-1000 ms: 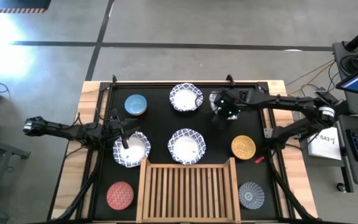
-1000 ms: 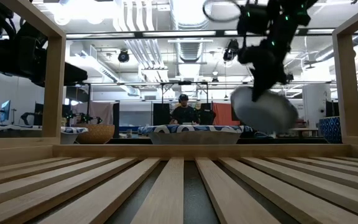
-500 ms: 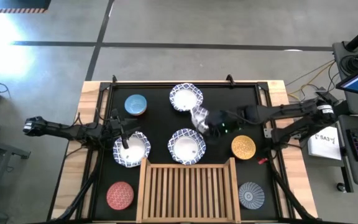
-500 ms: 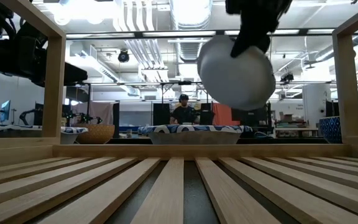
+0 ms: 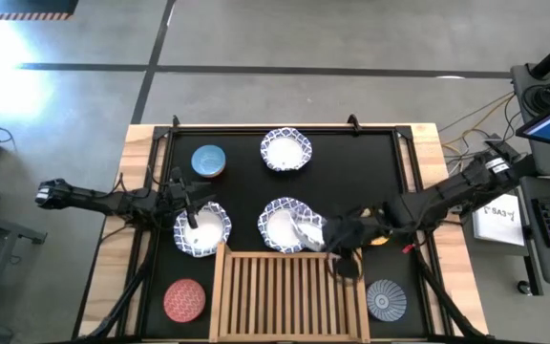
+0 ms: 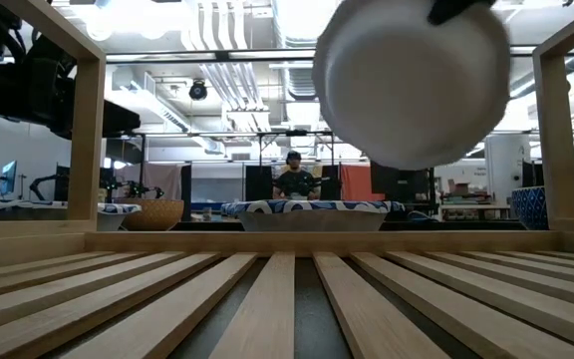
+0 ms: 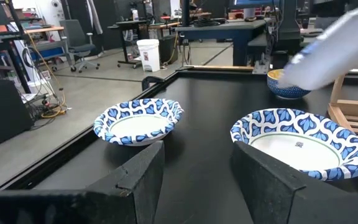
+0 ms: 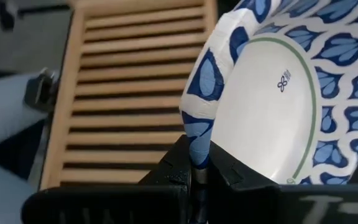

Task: Place and stack bowls onto a shelf
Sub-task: Put the white patterned bowl on the shelf

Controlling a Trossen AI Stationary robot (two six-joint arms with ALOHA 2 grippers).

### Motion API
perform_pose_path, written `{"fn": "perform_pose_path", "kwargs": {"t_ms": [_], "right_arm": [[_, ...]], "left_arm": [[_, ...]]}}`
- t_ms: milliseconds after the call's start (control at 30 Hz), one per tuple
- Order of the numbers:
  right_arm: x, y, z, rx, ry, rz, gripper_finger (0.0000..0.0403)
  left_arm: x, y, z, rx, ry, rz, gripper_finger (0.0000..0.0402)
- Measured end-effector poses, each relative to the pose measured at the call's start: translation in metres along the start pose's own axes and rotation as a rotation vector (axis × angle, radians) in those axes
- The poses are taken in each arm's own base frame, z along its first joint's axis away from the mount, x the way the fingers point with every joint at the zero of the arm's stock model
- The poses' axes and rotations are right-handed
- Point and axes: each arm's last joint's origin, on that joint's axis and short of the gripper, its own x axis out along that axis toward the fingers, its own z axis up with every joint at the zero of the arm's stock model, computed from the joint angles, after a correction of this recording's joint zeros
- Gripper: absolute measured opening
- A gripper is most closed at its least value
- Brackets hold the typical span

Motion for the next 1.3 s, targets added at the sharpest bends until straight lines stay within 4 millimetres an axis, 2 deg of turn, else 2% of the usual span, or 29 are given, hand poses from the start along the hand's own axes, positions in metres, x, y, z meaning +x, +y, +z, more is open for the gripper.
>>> {"fn": "perform_pose_path", "kwargs": {"t_ms": [133,333,900,1033,1167,1300], "right_arm": [[0.012,0.017,-0.009,-0.05,0.049,0.022,0.0011],[0.032,0.029,-0.019,-0.09,0.116,0.022,0.0011],[0.068,0.041,-0.036,-0.118,0.241,0.022,0.0011],[0.067,0.048,-0.032,-0.13,0.232,0.036,0.0011],[0.055,0.057,-0.017,-0.133,0.161,0.071,0.0011],[0.046,0.066,-0.009,-0.148,0.125,0.099,0.0011]], "left_arm": [[0.0,0.0,0.0,0.0,0.0,0.0,0.0176],[0.0,0.0,0.0,0.0,0.0,0.0,0.0176],[0.0,0.0,0.001,-0.008,-0.013,0.0,0.0176],[0.0,0.0,0.001,-0.009,-0.013,0.0,0.0176],[0.0,0.0,0.001,-0.009,-0.013,0.0,0.0176],[0.0,0.0,0.001,-0.009,-0.013,0.0,0.0176]]}}
